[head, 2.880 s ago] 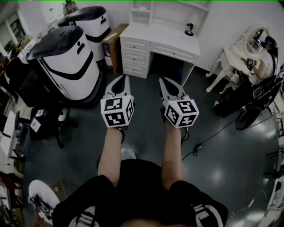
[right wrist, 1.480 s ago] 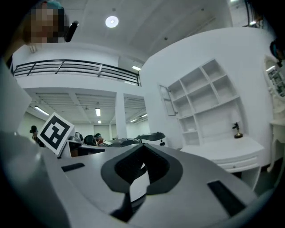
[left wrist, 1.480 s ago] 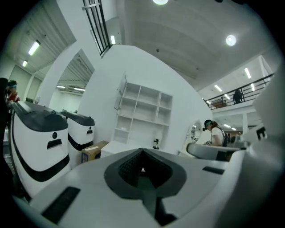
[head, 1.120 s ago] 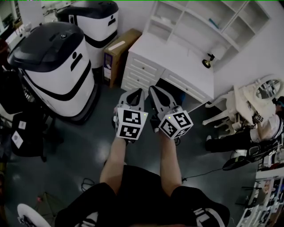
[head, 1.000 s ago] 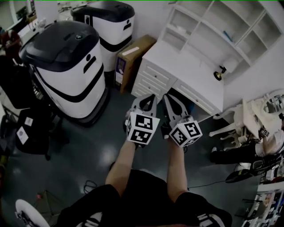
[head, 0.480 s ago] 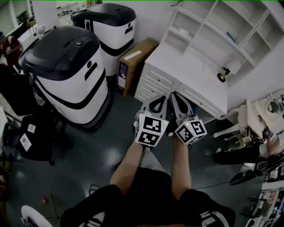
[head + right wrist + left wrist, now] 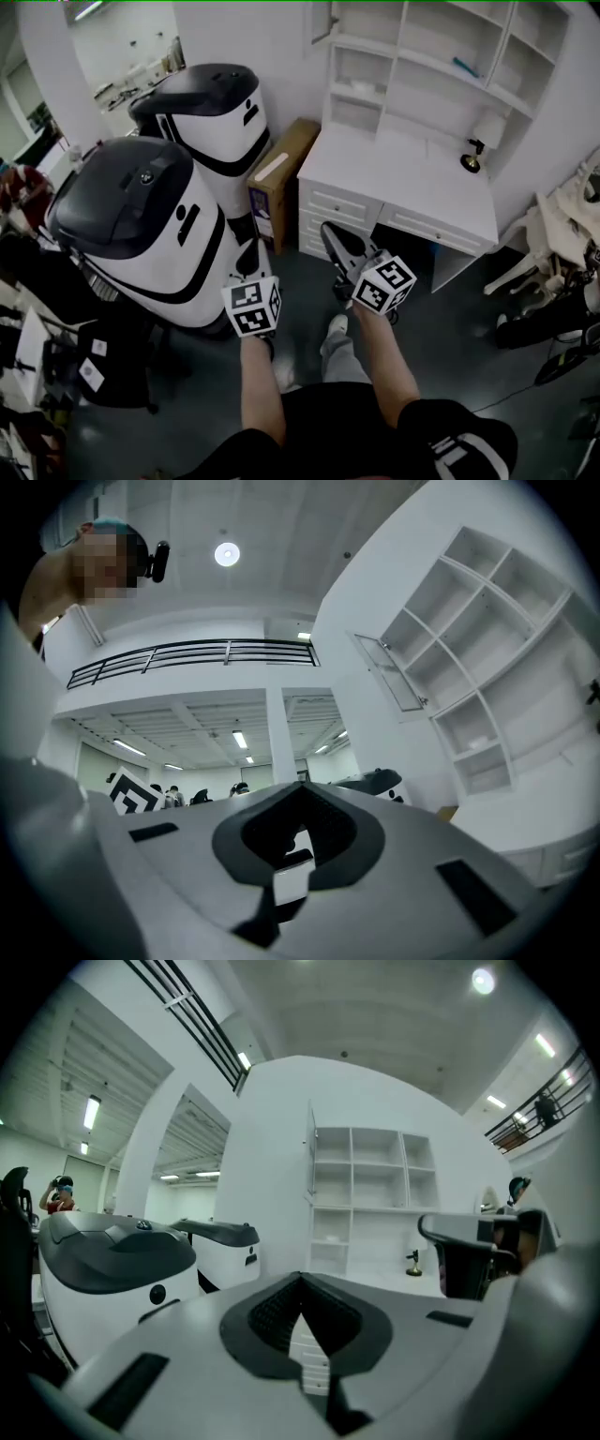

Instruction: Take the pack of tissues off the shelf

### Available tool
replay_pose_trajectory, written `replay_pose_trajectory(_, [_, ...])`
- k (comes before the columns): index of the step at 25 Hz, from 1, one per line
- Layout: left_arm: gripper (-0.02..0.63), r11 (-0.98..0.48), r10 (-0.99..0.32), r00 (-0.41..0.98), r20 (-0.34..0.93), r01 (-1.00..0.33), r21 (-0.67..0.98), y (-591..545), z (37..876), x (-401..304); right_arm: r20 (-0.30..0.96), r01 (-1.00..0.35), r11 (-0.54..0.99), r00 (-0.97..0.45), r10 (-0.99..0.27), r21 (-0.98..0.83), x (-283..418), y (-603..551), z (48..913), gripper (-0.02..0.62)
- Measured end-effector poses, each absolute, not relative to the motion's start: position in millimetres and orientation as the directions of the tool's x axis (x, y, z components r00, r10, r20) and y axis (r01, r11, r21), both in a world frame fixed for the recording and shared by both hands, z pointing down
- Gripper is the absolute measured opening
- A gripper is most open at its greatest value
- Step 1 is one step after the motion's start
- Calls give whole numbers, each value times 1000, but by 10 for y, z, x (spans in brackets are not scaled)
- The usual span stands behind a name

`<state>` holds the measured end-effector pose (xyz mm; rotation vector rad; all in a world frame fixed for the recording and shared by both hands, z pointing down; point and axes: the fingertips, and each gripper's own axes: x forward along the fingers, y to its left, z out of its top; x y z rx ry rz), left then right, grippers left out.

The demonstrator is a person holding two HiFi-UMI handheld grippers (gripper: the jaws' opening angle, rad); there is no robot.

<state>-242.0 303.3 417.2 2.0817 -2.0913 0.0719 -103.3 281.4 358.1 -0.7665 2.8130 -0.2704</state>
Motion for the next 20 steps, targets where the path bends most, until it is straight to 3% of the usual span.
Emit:
replay_pose_trajectory(3, [6, -70, -974, 83, 212, -995, 67, 2783, 4363, -2088, -115, -506, 820, -828, -549, -269, -922, 2553, 3825, 8])
replay_pose_trajectory(7, [6, -204, -947, 202, 249, -979, 18, 2349, 4545, -1767, -137, -500, 705, -760, -636, -504, -672, 2060, 3974, 8])
replay_pose_trajectory(10, [6, -255, -926, 261, 271, -965, 57, 1763, 4642, -1563, -131, -535, 723, -757, -640, -438, -607, 1589, 3842, 8])
replay_pose_trajectory(14, [6, -200, -925, 234, 300, -970, 140, 947, 4718, -1531, -142, -550, 709, -737, -661, -441, -336, 953, 3793, 8])
replay_pose_trajectory(20, [6, -294, -925, 319, 209, -945, 141, -36, 4322, -1004, -153, -661, 631, -631, -761, -406, 584, 23, 3571, 8])
